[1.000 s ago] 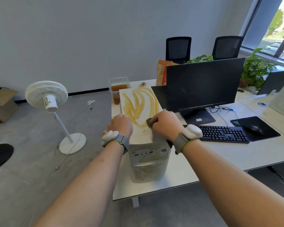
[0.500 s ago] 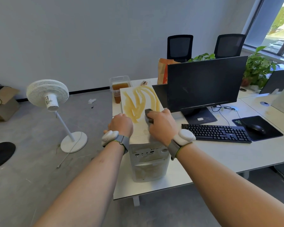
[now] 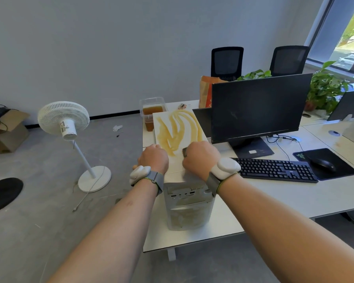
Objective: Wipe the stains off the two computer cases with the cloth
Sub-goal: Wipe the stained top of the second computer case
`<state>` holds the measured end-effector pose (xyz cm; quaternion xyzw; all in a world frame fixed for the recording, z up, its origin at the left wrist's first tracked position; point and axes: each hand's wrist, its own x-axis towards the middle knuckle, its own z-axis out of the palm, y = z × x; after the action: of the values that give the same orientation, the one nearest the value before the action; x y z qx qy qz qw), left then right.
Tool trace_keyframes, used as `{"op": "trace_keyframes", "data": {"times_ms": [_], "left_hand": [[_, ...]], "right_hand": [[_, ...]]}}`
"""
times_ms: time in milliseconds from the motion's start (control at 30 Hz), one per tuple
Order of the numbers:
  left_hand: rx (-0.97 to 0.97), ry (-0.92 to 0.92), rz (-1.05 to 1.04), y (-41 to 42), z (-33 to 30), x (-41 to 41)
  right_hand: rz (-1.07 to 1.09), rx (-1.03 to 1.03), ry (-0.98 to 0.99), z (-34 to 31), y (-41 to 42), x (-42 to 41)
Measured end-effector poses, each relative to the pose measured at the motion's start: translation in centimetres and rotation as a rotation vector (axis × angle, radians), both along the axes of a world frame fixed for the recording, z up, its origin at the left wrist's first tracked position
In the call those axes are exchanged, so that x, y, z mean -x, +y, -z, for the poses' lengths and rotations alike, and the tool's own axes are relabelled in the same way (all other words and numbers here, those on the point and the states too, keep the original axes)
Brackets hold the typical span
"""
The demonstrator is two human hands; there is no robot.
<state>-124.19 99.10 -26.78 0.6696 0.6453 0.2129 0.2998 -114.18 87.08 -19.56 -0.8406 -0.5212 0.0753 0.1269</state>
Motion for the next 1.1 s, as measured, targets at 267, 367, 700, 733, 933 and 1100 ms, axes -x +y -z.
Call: {"op": "trace_keyframes", "data": {"times_ms": [267, 367, 700, 733, 933, 1100], "left_hand": [[-0.021, -0.078, -0.015, 0.2, -0.1, 0.1], [0.002, -0.043, -0.020, 0.1, 0.1, 0.1], [-0.020, 0.018, -0.012, 0.2, 0.0, -0.1], [-0.017, 0.021, -0.009, 0.3, 0.0, -0.2], [-0.026, 0.047, -0.013, 0.1, 0.0, -0.2], [0.008, 0.033, -0.020, 0.3, -0.1, -0.2]], "right_hand": [[-0.160, 0.072, 0.071, 0.8, 1.3, 1.6], [-0.014, 0.077, -0.007, -0.9, 1.4, 0.3], [0.076, -0.089, 0.020, -0.6, -0.5, -4.7], [0.077, -0.130, 0.010, -0.4, -0.8, -5.2], [0.020, -0.011, 0.023, 0.4, -0.3, -5.7], [0.001, -0.009, 0.070, 0.2, 0.5, -6.0]]}}
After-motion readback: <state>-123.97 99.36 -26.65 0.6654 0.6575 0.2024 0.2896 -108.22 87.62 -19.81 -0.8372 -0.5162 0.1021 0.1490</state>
